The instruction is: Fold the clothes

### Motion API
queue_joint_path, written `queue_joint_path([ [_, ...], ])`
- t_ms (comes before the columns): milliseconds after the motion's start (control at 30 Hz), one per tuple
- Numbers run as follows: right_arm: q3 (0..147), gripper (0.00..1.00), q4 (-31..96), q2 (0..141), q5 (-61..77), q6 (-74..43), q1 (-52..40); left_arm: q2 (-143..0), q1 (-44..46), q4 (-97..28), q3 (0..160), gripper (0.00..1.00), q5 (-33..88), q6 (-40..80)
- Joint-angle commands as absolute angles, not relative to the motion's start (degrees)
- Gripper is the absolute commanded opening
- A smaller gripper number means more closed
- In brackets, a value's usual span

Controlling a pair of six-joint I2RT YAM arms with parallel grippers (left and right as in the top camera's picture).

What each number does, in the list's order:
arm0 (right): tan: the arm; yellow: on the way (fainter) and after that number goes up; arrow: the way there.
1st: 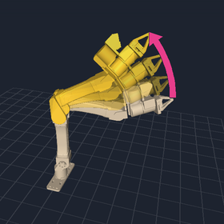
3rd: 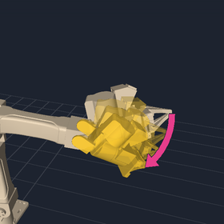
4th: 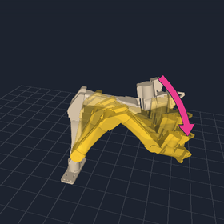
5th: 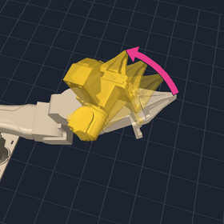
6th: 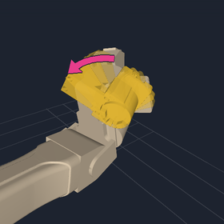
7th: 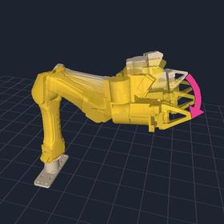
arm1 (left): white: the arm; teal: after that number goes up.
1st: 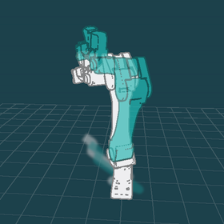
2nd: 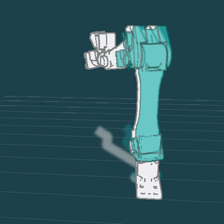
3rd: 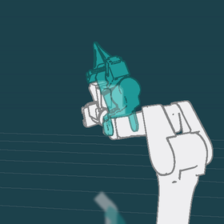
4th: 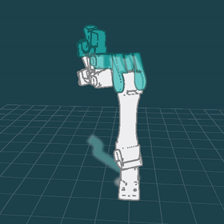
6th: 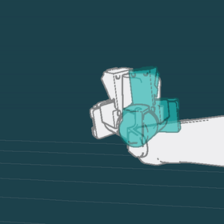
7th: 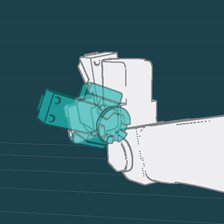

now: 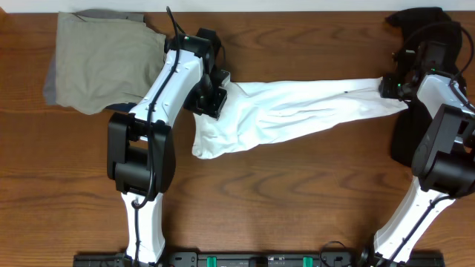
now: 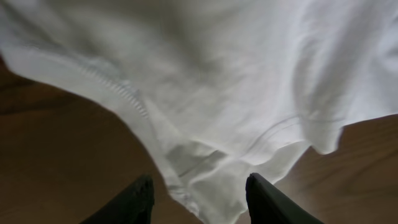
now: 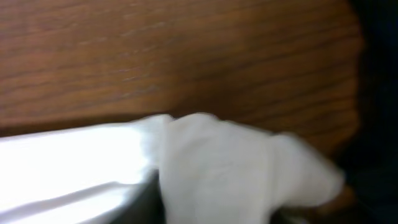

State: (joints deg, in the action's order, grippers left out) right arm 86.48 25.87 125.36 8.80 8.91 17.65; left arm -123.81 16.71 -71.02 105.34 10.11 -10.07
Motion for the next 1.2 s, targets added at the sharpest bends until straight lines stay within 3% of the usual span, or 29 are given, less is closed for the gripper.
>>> queue_joint_path([
  [0, 85.5, 0.01, 27.5, 128.4, 7.8, 10.2, 18.5, -122.8, 15.8, -70.7, 105.2, 0.50, 9.8, -9.7],
  [500, 85.5, 0.01, 38.6, 112.5, 21.2, 6.5, 14.6, -122.8, 8.8, -70.8, 105.2, 0.50, 9.8, -9.8],
  [800, 85.4, 0.01, 42.8, 109.8, 21.0, 1.6, -0.4, -122.8, 8.7, -69.7, 105.2, 0.50, 9.8, -9.8],
  [1133, 85.4, 0.02, 37.6, 110.2, 14.0, -3.1, -16.7, -122.8, 8.7, -69.0, 105.2, 0.51, 9.8, -10.4],
  [1167, 85.4, 0.06, 37.5, 110.3, 13.4, -3.3, -17.5, -122.8, 8.7, -69.0, 105.2, 0.51, 9.8, -10.4],
])
